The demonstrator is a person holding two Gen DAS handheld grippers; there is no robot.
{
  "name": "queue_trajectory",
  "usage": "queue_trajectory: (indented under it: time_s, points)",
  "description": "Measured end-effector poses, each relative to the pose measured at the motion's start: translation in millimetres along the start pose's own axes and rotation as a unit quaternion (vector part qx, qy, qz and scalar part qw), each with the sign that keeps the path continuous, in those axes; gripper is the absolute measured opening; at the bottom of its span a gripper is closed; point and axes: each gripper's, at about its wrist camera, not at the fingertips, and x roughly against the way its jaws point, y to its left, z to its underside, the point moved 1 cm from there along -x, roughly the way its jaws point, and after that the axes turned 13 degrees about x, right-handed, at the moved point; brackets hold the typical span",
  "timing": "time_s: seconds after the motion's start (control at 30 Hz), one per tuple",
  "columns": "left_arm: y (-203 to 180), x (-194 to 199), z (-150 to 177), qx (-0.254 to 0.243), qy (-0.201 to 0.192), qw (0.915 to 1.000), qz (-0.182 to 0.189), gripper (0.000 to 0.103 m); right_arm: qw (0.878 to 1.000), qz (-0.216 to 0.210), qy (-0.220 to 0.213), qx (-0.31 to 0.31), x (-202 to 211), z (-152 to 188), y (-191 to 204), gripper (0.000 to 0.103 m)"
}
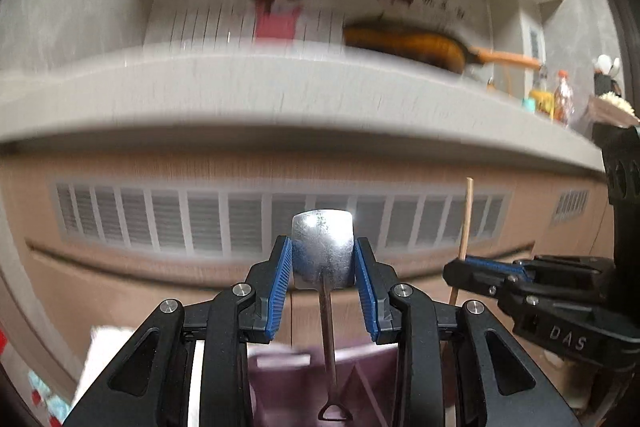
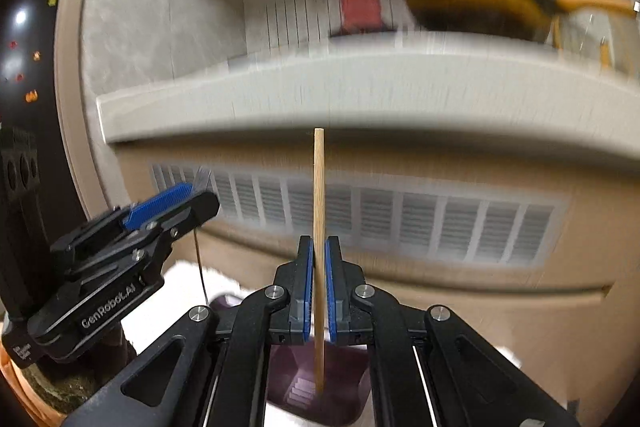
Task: Organize utensils
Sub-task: 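Lift the chopstick with the right tool while the left tool carries the spatula over the maroon caddy, then open the right tool to drop the chopstick while the left tool drops the spatula into the caddy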
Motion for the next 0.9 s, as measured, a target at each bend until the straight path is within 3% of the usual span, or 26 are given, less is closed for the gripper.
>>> queue_trajectory:
  time_s: [0.27, 0.33, 0.4, 0.47, 0.67, 0.77, 0.9]
  points:
    - [26.6, -28.0, 47.7, 0.043, 0.092, 0.9938, -0.044, 0.034, 0.996, -0.023, 0.078, -0.022, -33.2, 47.9, 3.3, 0.006]
    - [29.4, -30.2, 50.4, 0.051, 0.102, 0.9923, -0.049, 0.041, 0.995, -0.025, 0.088, -0.027, -34.0, 51.8, 2.2, 0.007]
    - [30.3, -28.2, 50.2, 0.055, 0.103, 0.9919, -0.049, 0.051, 0.994, -0.029, 0.094, -0.038, -33.1, 54.6, -0.7, 0.017]
    - [28.8, -18.2, 48.0, 0.051, 0.094, 0.9928, -0.054, 0.052, 0.995, -0.012, 0.091, -0.038, -24.5, 56.5, -2.9, 0.039]
    - [32.1, 22.6, 35.1, 0.058, 0.085, 0.9925, -0.066, 0.057, 0.996, 0.03, 0.076, -0.021, 12.2, 59.3, -6.9, 0.042]
    - [34.2, 48.1, 42.8, 0.058, 0.092, 0.9916, -0.069, 0.065, 0.996, 0.046, 0.08, -0.016, 31.4, 66.3, -2.0, 0.046]
    - [35.3, 80.7, 67.9, 0.042, 0.117, 0.9897, -0.071, 0.066, 0.994, 0.056, 0.095, -0.005, 55.5, 86.6, 10.7, 0.051]
